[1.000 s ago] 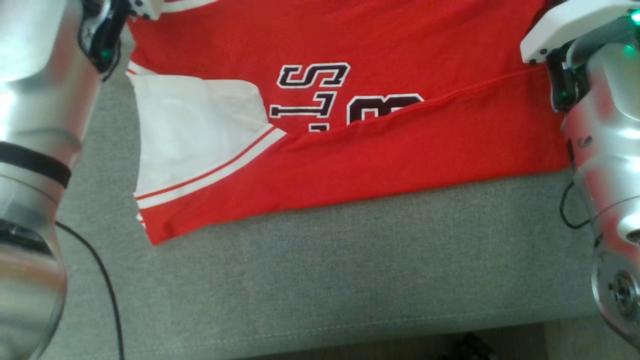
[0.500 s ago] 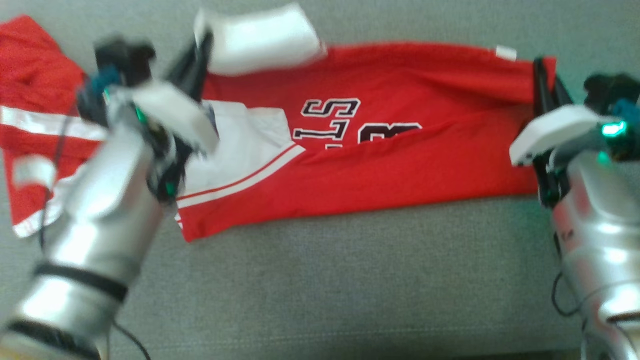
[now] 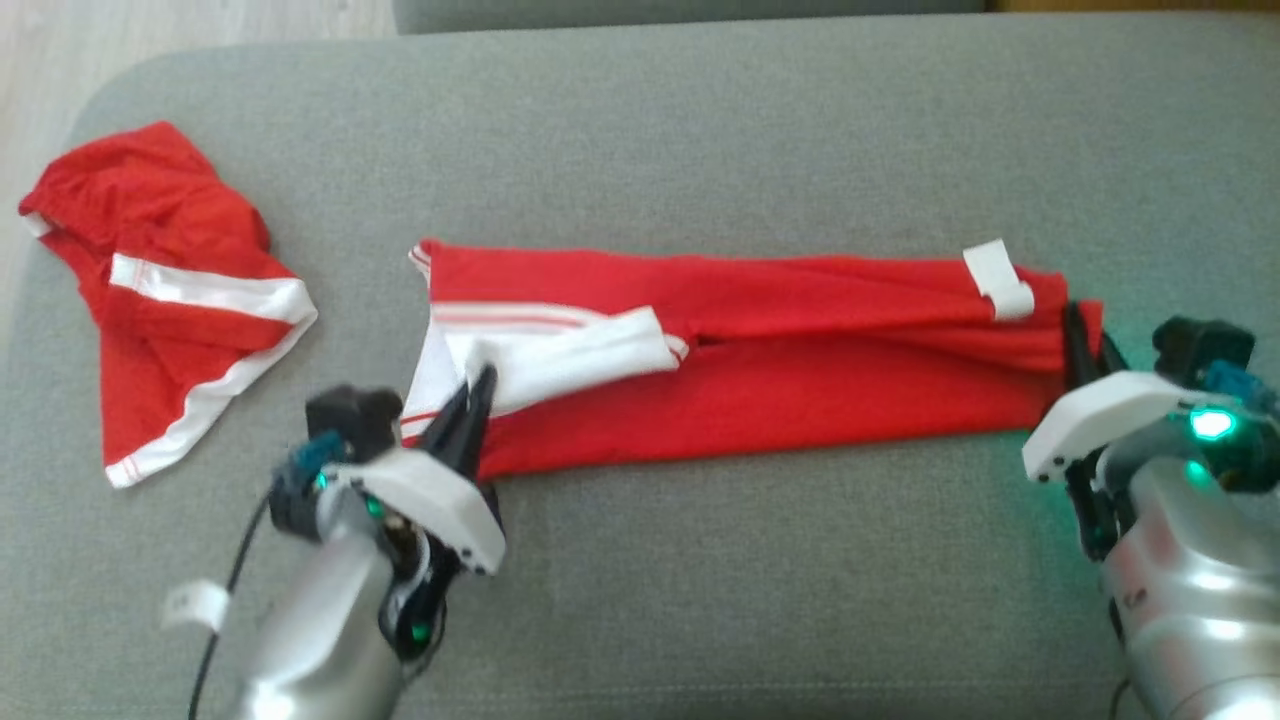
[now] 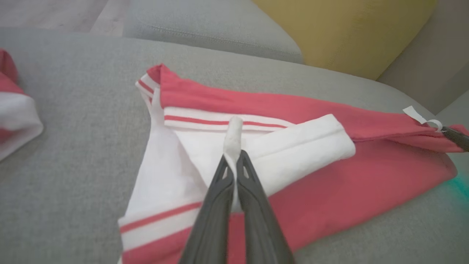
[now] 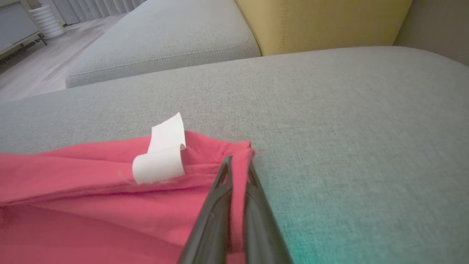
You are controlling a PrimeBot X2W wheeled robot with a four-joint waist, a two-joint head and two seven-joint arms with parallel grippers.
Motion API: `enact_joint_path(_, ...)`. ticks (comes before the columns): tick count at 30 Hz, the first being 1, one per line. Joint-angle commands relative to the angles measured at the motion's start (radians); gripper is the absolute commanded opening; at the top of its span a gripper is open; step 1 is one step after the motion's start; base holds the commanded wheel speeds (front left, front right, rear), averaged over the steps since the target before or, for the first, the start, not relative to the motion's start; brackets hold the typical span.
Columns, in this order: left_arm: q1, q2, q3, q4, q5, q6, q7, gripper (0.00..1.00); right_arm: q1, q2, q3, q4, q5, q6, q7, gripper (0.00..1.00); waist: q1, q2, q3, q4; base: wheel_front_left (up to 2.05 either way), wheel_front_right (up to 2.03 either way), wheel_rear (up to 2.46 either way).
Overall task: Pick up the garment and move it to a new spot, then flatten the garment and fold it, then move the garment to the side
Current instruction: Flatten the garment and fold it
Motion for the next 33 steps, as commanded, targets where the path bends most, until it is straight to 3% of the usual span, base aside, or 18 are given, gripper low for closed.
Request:
enact_joint_path(1,-0.003,0.003,0.058,-0.024,0.023,-0.002,-0.012,0.71,0.000,0.005,0.011,-0.011,0.013,0.006,0.001,0.00,0.0001,-0.0001,-0.011,0.002,0.00,0.00,0.00)
enact_joint_path(2,0.014,-0.004,0.073,-0.026,0.031,0.000,-0.012,1.00,0.004,0.008,0.007,-0.003,0.018,0.006,0.008,0.35,0.0001,-0.0001,-0.014,0.002,0.00,0.00,0.00)
enact_joint_path(3,0.030,-0.011,0.091,-0.034,0.040,0.004,-0.012,1.00,0.007,0.012,0.001,0.002,0.025,0.006,0.010,1.00,0.0001,-0.0001,-0.017,0.003,0.00,0.00,0.00)
enact_joint_path(10,0.144,-0.053,0.214,-0.151,0.146,0.048,-0.012,1.00,0.024,0.027,-0.037,-0.014,0.062,0.006,0.000,1.00,0.0001,-0.0001,-0.027,0.018,0.00,0.00,0.00)
enact_joint_path(21,0.244,-0.086,0.282,-0.228,0.202,0.034,-0.012,1.00,0.028,0.017,-0.080,0.071,0.027,0.006,0.054,1.00,0.0001,-0.0001,-0.014,0.068,0.00,0.00,0.00)
enact_joint_path(22,0.249,-0.087,0.285,-0.232,0.201,0.033,-0.012,1.00,0.026,0.019,-0.083,0.081,0.023,0.006,0.063,0.38,0.0001,-0.0001,-0.014,0.071,0.00,0.00,0.00)
enact_joint_path(23,0.253,-0.087,0.285,-0.236,0.193,0.033,-0.012,1.00,0.024,0.021,-0.086,0.088,0.019,0.006,0.069,0.00,0.0001,-0.0001,-0.013,0.072,0.00,0.00,0.00)
enact_joint_path(33,0.259,-0.088,0.266,-0.260,0.168,0.054,-0.012,1.00,-0.011,-0.038,-0.159,0.026,0.012,0.006,0.002,0.00,0.0001,-0.0001,-0.036,0.058,0.00,0.00,0.00)
